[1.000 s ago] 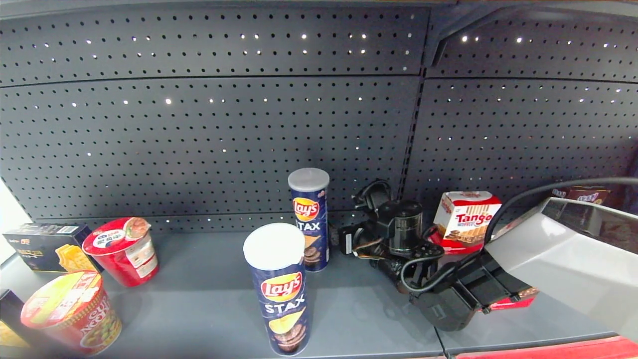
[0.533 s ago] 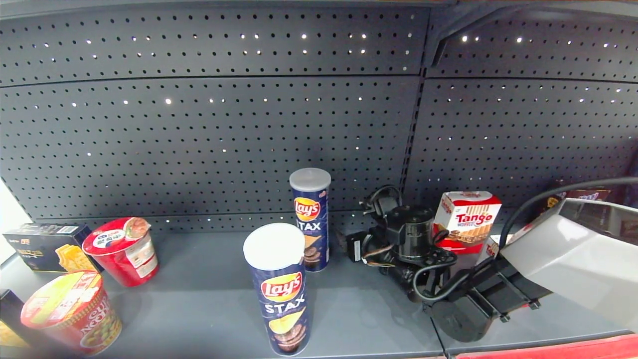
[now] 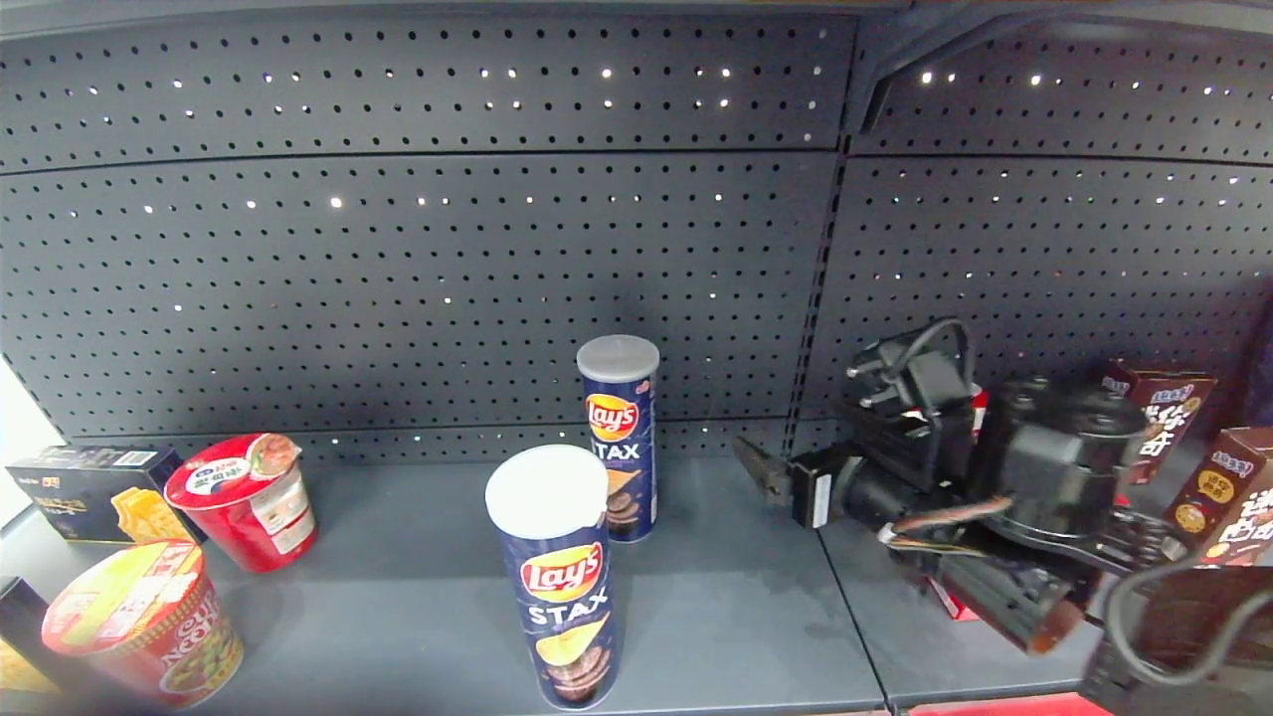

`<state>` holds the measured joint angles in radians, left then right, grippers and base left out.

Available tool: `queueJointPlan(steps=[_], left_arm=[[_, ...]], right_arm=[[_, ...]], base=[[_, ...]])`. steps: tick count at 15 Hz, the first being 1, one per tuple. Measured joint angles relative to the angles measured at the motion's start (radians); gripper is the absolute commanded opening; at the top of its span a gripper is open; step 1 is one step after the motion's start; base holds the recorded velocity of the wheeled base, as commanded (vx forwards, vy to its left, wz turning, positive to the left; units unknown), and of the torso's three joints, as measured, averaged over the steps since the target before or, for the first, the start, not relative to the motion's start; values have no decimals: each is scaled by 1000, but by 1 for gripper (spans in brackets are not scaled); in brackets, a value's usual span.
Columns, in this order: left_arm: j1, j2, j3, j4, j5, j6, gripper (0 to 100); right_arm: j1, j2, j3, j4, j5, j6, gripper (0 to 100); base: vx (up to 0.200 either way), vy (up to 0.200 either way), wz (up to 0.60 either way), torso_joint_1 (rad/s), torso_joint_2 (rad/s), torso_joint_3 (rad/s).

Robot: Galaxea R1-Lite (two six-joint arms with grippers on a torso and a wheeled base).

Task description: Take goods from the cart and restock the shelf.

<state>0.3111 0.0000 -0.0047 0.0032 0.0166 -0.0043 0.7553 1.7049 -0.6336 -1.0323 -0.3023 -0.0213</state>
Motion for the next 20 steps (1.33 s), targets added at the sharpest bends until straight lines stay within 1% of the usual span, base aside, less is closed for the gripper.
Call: queueJointPlan(steps=[3, 4, 5, 6, 7, 8, 10, 12, 14, 17, 18, 20], left_arm=[[0, 0, 0, 0, 0, 0, 100], [0, 0, 0, 0, 0, 0, 100], [0, 0, 0, 0, 0, 0, 100], [0, 0, 0, 0, 0, 0, 100], [0, 0, 0, 0, 0, 0, 100], [0, 0, 0, 0, 0, 0, 100], [0, 0, 0, 0, 0, 0, 100], [0, 0, 0, 0, 0, 0, 100], [0, 0, 0, 0, 0, 0, 100], [0, 0, 0, 0, 0, 0, 100], [0, 0, 0, 0, 0, 0, 100], [0, 0, 0, 0, 0, 0, 100]], right_arm=[[66, -247, 140, 41, 9, -54, 100], [74, -333, 182, 57, 12, -83, 100], [65, -421, 229, 77, 21, -115, 100], [38, -500, 274, 94, 41, -140, 100], [-10, -579, 323, 113, 72, -158, 100], [-84, -661, 377, 136, 96, -170, 100], [-264, -806, 458, 197, 119, -178, 100], [-459, -967, 521, 299, 132, -167, 100], [-603, -1117, 573, 411, 160, -138, 100], [-763, -1318, 618, 648, 285, -72, 100], [-792, -1374, 624, 701, 309, -53, 100], [-820, -1477, 630, 819, 364, -30, 100]], base=[[0, 0, 0, 0, 0, 0], [0, 0, 0, 0, 0, 0], [0, 0, 0, 0, 0, 0], [0, 0, 0, 0, 0, 0], [0, 0, 0, 0, 0, 0], [0, 0, 0, 0, 0, 0], [0, 0, 0, 0, 0, 0], [0, 0, 0, 0, 0, 0], [0, 0, 0, 0, 0, 0], [0, 0, 0, 0, 0, 0], [0, 0, 0, 0, 0, 0], [0, 0, 0, 0, 0, 0]])
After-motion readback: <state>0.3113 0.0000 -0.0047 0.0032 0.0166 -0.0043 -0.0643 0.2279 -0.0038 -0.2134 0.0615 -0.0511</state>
